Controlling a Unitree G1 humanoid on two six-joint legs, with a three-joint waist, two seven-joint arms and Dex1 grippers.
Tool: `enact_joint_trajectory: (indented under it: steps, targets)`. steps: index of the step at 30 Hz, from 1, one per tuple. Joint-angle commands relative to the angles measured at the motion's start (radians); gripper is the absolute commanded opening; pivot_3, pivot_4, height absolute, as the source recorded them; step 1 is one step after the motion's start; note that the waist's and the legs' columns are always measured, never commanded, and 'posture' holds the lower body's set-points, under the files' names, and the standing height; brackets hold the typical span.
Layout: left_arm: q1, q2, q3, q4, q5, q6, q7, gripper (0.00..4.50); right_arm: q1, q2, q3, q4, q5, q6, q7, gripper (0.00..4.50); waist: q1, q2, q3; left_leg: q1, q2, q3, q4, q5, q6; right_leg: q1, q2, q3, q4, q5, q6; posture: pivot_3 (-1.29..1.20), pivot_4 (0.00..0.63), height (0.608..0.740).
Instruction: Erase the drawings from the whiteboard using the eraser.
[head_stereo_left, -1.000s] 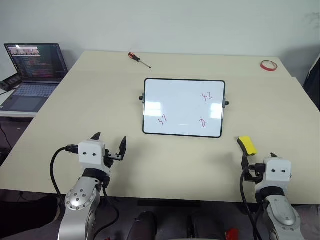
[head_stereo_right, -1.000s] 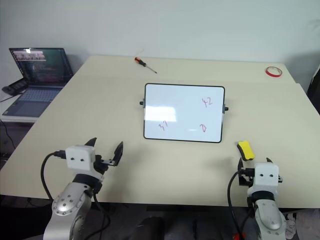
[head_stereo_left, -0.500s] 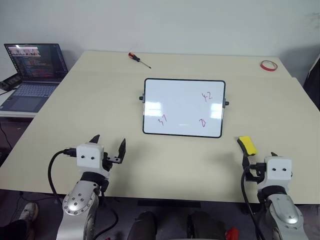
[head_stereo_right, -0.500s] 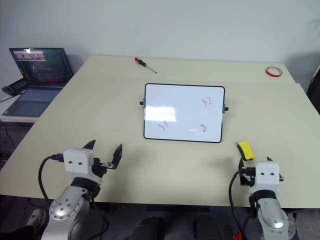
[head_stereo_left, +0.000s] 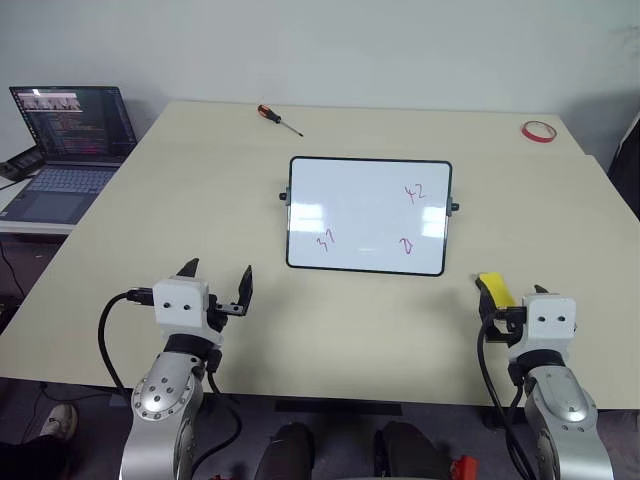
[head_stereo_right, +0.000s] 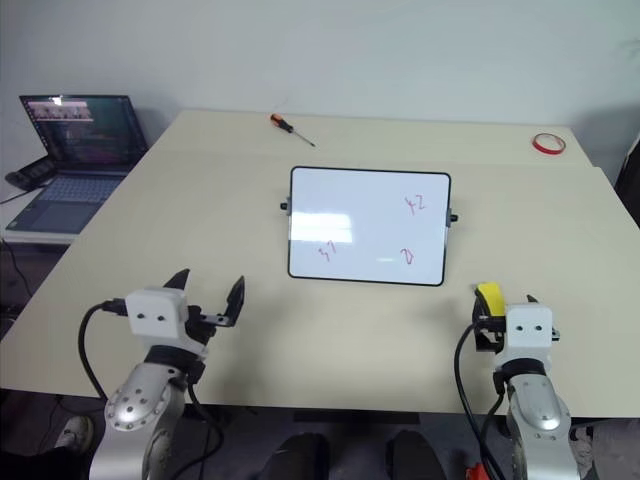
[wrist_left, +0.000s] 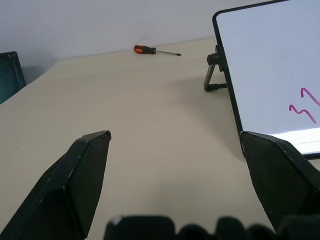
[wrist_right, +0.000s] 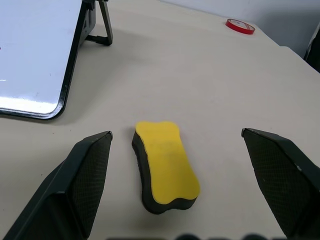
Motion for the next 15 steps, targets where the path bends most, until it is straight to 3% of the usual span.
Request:
enact_joint_trajectory:
  steps: [1,7,15]
  targets:
    - [-0.19,0.062,-0.036,0.058,-0.114,0.02,-0.16,4.5,-0.034,-0.018,-0.038,-0.026,0.049,0.016,0.02,4.46,0.01,0.0,0.0,0.0,0.0,0.0,0.0,0.0,0.0,0.0,0.002,-0.002,0.0,0.0,0.0,0.0,0.15,0.74]
    - [-0.429,0.112,-0.153,0.23,-0.214,0.072,-0.402,4.5,-0.111,-0.038,-0.044,-0.011,0.121,0.095,0.06,4.46,-0.002,0.0,-0.001,0.001,0.0,0.004,0.001,0.001,0.0,0.001,0.005,-0.001,0.0,0.001,0.001,0.0,0.15,0.74]
    - [-0.65,0.121,-0.327,0.459,-0.245,-0.003,-0.79,4.5,-0.194,-0.066,-0.042,0.052,0.215,0.233,0.106,4.46,-0.004,0.001,-0.001,-0.001,0.001,0.005,0.0,0.001,0.0,-0.001,0.006,-0.001,0.0,0.001,0.0,0.0,0.15,0.74]
